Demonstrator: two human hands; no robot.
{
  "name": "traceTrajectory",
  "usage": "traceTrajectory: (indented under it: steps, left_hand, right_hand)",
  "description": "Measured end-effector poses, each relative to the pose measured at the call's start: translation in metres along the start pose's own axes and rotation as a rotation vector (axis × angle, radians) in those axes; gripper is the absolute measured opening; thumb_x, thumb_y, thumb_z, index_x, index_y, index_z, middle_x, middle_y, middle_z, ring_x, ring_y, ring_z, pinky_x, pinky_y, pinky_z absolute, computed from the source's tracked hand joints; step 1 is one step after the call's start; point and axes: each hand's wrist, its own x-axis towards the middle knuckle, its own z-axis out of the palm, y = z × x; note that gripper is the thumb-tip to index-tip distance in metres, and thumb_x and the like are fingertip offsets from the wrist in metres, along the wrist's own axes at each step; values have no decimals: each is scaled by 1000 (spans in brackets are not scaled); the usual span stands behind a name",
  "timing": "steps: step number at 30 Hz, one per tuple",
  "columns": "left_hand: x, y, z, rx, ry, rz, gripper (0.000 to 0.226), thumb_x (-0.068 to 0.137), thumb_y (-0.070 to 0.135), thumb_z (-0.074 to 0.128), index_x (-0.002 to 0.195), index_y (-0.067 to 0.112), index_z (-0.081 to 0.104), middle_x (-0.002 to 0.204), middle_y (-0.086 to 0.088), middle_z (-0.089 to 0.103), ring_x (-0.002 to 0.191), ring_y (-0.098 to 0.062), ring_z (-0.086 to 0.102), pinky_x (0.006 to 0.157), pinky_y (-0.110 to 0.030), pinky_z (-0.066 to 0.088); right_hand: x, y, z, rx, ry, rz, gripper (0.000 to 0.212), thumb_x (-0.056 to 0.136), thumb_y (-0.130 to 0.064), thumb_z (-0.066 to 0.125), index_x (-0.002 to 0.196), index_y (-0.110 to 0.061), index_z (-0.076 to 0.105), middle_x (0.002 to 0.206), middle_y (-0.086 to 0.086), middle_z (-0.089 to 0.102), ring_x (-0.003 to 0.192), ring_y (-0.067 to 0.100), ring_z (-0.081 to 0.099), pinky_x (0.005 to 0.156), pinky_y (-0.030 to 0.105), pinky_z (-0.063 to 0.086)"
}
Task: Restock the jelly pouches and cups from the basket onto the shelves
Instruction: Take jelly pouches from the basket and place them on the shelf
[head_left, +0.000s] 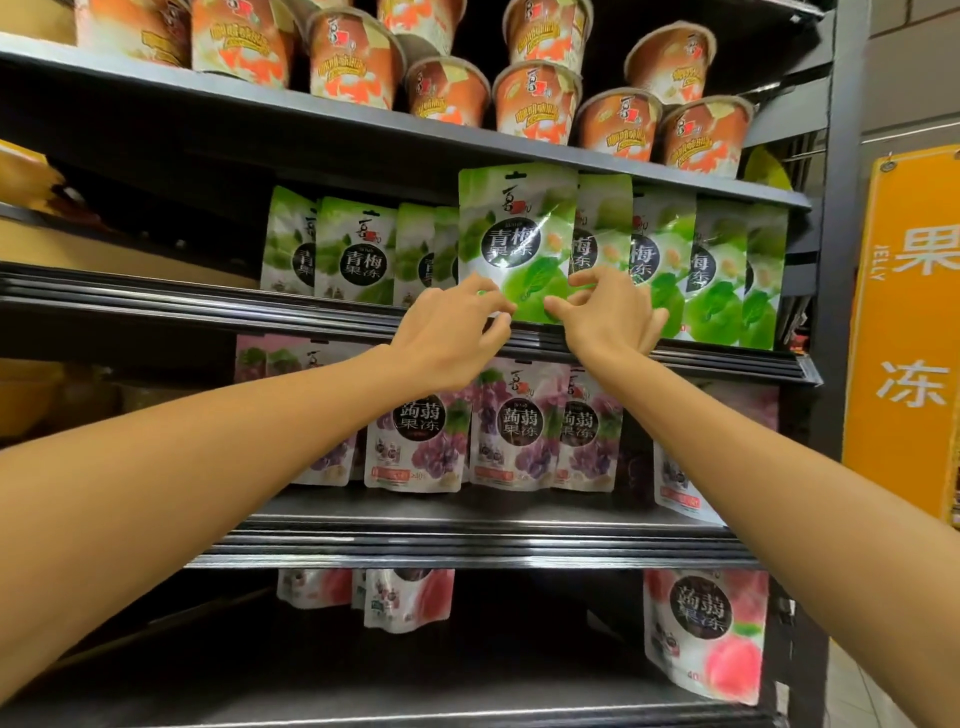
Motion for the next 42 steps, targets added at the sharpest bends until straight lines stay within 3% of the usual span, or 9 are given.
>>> traceTrajectory:
  steps: [5,11,18,23,30,33,36,38,42]
  left_hand:
    - [-13,-5,-3,-9,27,57,38,102,31,38,130,18,60,137,-1,57,122,-20,54,105,-41,39]
    - [-56,-16,-17,-366,158,40,28,96,11,48,120,15,63,120,2,64,115,-13,53,101,-23,38]
    - [-172,-34,-38,-538,188,7,28,83,-7,50,102,4,67,98,2,63,88,-4,51,81,-11,41]
    - [-284,-50,-41,-671,32,-162,25,85,-3,46,97,6,67,91,-3,67,86,-16,63,78,-30,51]
    - [-528,-40,15,-905,-468,-709,24,91,-4,50,90,14,66,82,17,64,75,10,61,69,-7,42]
    - [-635,-33,38,-931,-625,-958,24,94,-6,53,86,13,66,83,4,68,75,12,61,68,-5,43]
    - [-730,-23,54,-925,-713,-1155,22,94,-7,55,84,9,66,86,0,68,77,11,60,74,-16,45]
    - [-792,-13,65,-924,-717,-1292,24,92,-12,55,81,7,67,82,9,68,75,10,62,76,-18,46]
    - [-904,15,96,-826,-735,-1470,19,89,-20,52,93,-7,66,80,-10,64,72,9,62,74,-10,48]
  right_hand:
    - [-12,8,-3,32,-1,-2,29,86,-45,67,111,-30,62,91,-15,65,116,17,51,99,40,30]
    - [-57,9,-4,125,10,-14,16,89,-24,56,100,-30,67,104,-9,67,112,19,49,93,36,39]
    - [-159,-5,-7,311,118,-52,23,80,-6,51,92,-18,66,100,-1,59,96,24,53,84,16,38]
    - [-276,1,7,389,-124,68,24,79,-5,48,86,-24,62,96,0,64,88,21,55,78,21,44]
    - [-541,75,6,178,-761,147,17,84,4,57,83,-9,68,86,-8,60,89,19,55,82,30,44]
    - [-635,109,-3,163,-1003,407,18,88,5,57,81,-11,64,81,8,61,73,16,52,65,18,46]
    - [-715,149,-4,5,-1233,638,25,90,2,57,102,-18,64,103,13,66,92,26,58,75,8,41]
    - [-767,181,-1,-59,-1301,788,24,92,0,55,108,-14,67,110,16,66,104,31,61,75,9,41]
    - [-859,243,6,-195,-1332,983,18,95,-11,56,107,-8,68,101,12,68,102,32,63,62,4,40]
